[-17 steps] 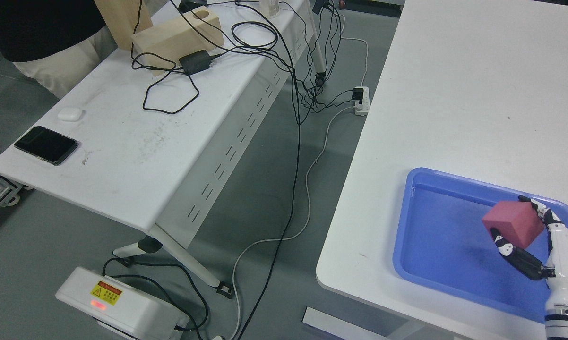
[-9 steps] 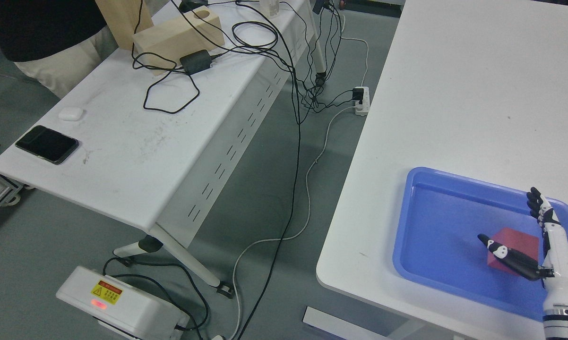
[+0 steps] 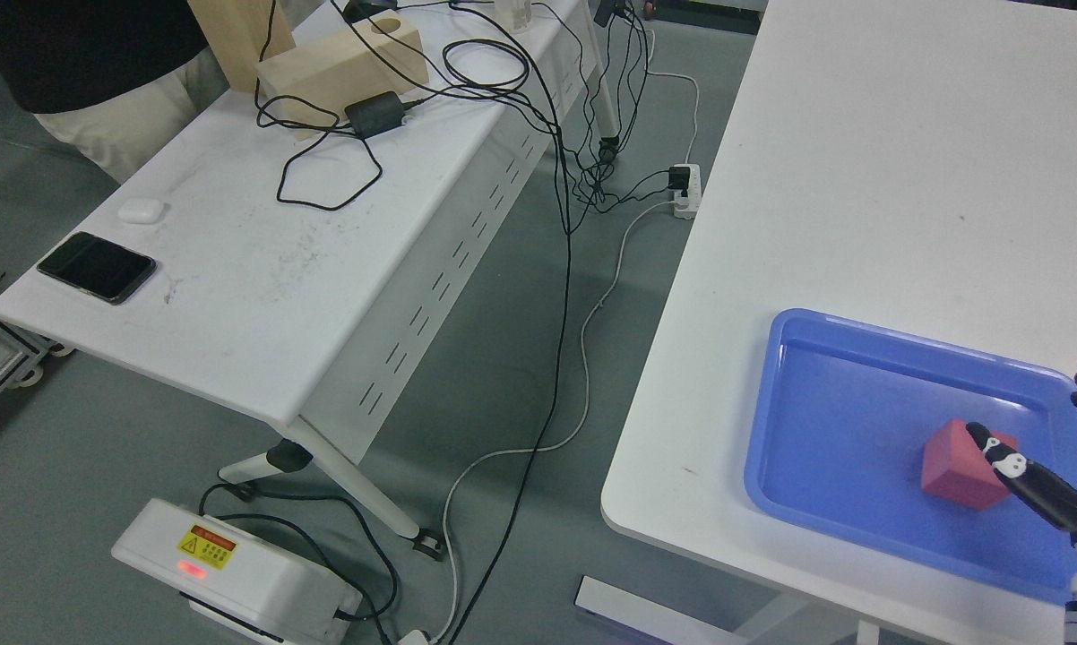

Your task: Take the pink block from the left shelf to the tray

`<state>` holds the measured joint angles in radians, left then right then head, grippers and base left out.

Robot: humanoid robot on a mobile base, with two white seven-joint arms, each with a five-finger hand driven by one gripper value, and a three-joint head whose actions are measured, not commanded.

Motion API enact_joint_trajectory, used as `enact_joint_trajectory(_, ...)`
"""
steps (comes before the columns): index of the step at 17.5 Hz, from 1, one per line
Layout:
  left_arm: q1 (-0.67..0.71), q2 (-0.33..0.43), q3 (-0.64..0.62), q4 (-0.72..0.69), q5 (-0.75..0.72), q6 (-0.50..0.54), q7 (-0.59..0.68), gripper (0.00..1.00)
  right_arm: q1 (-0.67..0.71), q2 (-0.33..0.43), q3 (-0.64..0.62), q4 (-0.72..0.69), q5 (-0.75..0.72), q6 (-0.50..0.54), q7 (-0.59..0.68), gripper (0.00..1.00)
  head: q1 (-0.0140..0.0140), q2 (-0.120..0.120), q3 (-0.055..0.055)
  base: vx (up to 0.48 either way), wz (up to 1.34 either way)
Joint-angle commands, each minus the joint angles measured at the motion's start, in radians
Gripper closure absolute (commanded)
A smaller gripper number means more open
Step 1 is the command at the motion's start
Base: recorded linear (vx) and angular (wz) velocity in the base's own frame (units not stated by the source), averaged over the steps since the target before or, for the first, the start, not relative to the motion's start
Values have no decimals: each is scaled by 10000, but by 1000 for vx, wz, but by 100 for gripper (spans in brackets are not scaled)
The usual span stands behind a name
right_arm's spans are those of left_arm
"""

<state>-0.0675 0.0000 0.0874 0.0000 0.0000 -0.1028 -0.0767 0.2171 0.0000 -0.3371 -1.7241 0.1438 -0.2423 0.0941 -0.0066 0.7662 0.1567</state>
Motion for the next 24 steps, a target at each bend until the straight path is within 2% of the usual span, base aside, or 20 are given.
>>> enact_joint_trajectory(1, 0, 175, 0, -175, 77, 0, 0, 0, 38, -175, -219, 0, -702, 488, 514, 0, 0, 0, 0, -61, 0)
enact_joint_trajectory(4, 0, 175, 0, -175, 77, 0, 0, 0, -115, -175, -65, 0, -717, 1056, 669, 0, 0, 0, 0, -96, 0)
enact_joint_trajectory(8, 0, 175, 0, -175, 77, 0, 0, 0, -238, -175, 302, 0, -717, 1165, 562, 0, 0, 0, 0, -124, 0)
enact_joint_trajectory(14, 0, 175, 0, -175, 77, 0, 0, 0, -253, -175, 2158, 15, -732, 1455, 577, 0, 0, 0, 0, -108, -79)
enact_joint_trajectory(21, 0, 175, 0, -175, 77, 0, 0, 0, -330, -175, 2635, 30, -763, 1472, 501, 0, 0, 0, 0, -113, -338)
enact_joint_trajectory(24, 0, 175, 0, -175, 77, 0, 0, 0, -330, -175, 2604, 30, -778, 1472, 10, 0, 0, 0, 0, -191, -193)
